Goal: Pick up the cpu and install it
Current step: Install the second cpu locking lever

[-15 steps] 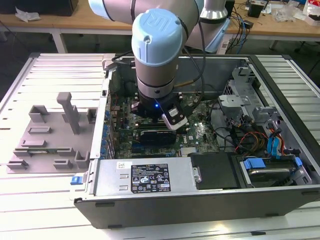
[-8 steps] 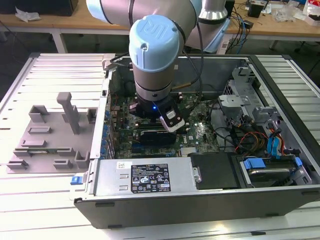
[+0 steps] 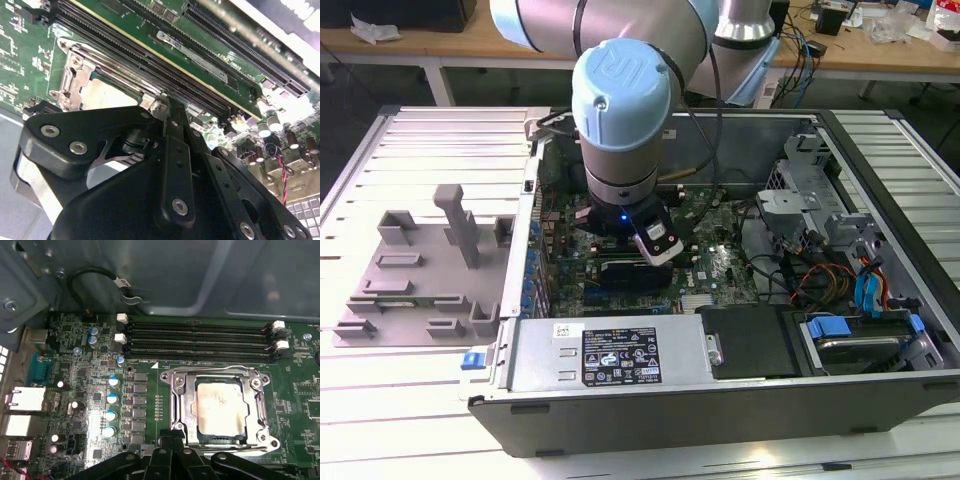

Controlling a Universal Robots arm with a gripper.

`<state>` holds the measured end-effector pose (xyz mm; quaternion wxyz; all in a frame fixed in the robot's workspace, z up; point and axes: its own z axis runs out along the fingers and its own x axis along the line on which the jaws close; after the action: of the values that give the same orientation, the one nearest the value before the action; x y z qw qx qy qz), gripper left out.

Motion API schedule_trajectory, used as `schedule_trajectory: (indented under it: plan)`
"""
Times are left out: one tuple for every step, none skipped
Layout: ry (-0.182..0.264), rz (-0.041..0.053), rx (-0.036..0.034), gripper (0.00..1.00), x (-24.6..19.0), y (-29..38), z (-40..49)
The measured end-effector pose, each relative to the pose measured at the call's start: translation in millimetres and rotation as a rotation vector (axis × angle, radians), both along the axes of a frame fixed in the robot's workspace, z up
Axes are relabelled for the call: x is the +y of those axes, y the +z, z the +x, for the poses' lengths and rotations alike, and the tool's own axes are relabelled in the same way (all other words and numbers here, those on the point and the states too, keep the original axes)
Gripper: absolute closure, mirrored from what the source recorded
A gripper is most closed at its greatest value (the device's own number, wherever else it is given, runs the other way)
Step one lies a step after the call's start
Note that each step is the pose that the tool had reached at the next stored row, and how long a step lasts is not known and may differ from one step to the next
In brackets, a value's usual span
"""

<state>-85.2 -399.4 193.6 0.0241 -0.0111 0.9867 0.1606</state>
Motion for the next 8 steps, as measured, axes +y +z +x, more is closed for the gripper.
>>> schedule_trajectory:
  plan:
    - [0.000, 0.0000, 0.0001, 0.89, 0.9, -0.4, -1.0]
    - [0.000, 0.0001, 0.0002, 0.89, 1.3, -0.8, -1.8]
    - [0.000, 0.0000, 0.0003, 0.89, 1.4, -1.0, -1.9]
    - [0.000, 0.0002, 0.0000, 0.89, 1.5, -1.1, -2.0]
    - [0.000, 0.0000, -0.0001, 0.89, 1.5, -0.8, -1.9]
    - [0.000, -0.0003, -0.0009, 0.89, 1.7, 1.3, -1.8]
    - [0.000, -0.0033, -0.0001, 0.89, 1.5, 5.0, -1.8]
    - [0.000, -0.0043, -0.0001, 0.89, 1.5, 7.0, -1.7]
